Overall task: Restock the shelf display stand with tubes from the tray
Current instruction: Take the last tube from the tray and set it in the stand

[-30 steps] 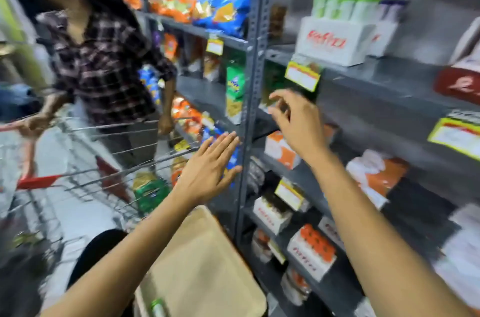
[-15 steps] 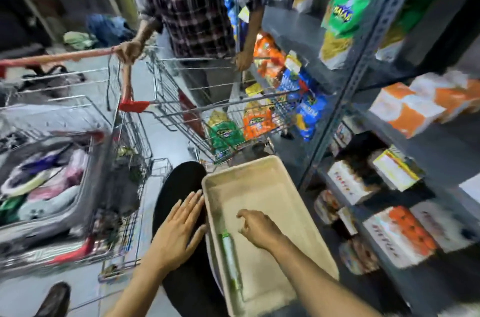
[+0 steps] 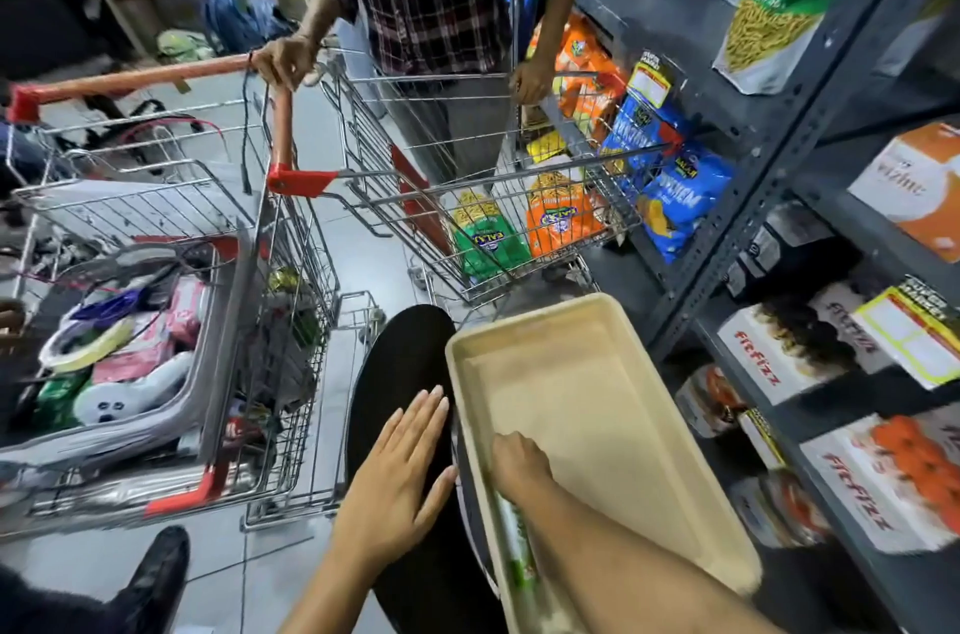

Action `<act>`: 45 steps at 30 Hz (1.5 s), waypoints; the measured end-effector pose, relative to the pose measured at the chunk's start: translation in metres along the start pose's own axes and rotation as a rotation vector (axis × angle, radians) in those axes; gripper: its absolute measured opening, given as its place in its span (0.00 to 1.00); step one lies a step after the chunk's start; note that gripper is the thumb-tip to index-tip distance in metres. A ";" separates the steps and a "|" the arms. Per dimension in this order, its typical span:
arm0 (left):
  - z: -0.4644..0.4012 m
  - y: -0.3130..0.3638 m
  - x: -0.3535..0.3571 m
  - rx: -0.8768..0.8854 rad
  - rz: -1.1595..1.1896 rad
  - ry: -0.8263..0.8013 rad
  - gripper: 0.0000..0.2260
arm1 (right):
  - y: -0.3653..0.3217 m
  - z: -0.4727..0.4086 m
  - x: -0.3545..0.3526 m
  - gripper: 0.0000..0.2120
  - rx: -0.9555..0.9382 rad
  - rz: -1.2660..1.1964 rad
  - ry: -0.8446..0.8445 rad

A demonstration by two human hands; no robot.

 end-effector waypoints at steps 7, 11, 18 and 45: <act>0.001 -0.002 0.002 -0.009 -0.014 -0.009 0.28 | -0.007 -0.003 -0.002 0.15 -0.063 0.048 -0.215; 0.002 0.001 0.000 -0.016 -0.029 -0.029 0.29 | -0.018 0.009 -0.027 0.13 -0.187 0.071 -0.257; -0.024 0.009 -0.027 -0.048 0.072 0.072 0.38 | -0.038 0.055 -0.180 0.11 -0.379 -0.005 0.000; -0.321 0.500 -0.169 0.946 0.364 0.463 0.31 | 0.127 0.401 -0.772 0.09 0.027 0.186 0.906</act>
Point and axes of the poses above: each hand's wrist, its own z-axis away from the middle knuckle, its own x-axis out of the palm, y = z × x, the point moved 8 cm from there along -z, towards the middle knuckle, and after that the axes turned 14 degrees about y, right-handed, at the moved point
